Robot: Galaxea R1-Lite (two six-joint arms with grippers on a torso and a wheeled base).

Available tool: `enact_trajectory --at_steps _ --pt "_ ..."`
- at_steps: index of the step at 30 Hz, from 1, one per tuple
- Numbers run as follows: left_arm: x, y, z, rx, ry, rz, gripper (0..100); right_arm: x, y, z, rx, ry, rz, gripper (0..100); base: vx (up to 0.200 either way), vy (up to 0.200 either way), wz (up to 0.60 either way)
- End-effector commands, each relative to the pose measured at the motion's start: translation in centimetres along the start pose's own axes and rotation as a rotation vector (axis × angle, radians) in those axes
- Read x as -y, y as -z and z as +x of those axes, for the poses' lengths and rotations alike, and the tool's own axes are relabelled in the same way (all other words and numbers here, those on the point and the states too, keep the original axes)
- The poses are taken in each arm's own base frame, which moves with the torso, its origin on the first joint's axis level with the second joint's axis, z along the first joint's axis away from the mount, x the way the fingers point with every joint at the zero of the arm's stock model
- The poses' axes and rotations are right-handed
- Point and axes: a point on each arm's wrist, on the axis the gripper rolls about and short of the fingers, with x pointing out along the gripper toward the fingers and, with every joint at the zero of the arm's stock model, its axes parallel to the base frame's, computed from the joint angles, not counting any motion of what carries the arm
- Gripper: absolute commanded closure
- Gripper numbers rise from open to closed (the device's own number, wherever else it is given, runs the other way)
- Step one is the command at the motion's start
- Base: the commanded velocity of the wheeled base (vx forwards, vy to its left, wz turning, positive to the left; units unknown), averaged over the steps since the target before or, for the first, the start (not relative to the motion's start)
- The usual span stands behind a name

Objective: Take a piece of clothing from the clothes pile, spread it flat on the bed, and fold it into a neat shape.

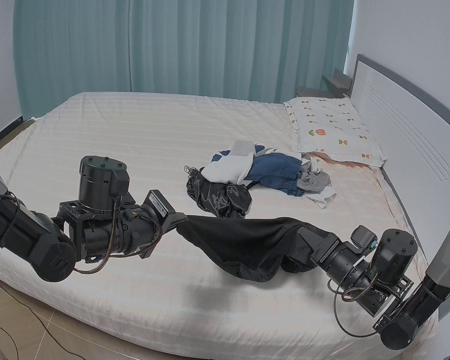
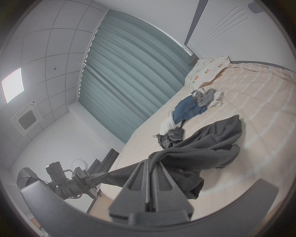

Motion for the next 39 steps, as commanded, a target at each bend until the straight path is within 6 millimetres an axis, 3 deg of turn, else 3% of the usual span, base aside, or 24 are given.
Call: enact_trajectory --at_steps 1,7,39 --pt "0.3 -0.1 -0.3 0.004 0.013 0.001 100 -0.4 -0.6 -0.1 0.028 -0.016 0.001 100 0.0 0.2 0.0" --pt "0.6 -0.1 -0.6 0.007 0.022 0.003 100 -0.5 -1.5 -0.3 0.059 -0.022 0.004 100 0.0 0.2 0.0" --pt "0.8 -0.2 -0.9 0.011 0.028 0.003 100 0.1 -2.1 -0.3 0.077 -0.008 0.004 100 0.0 0.2 0.0"
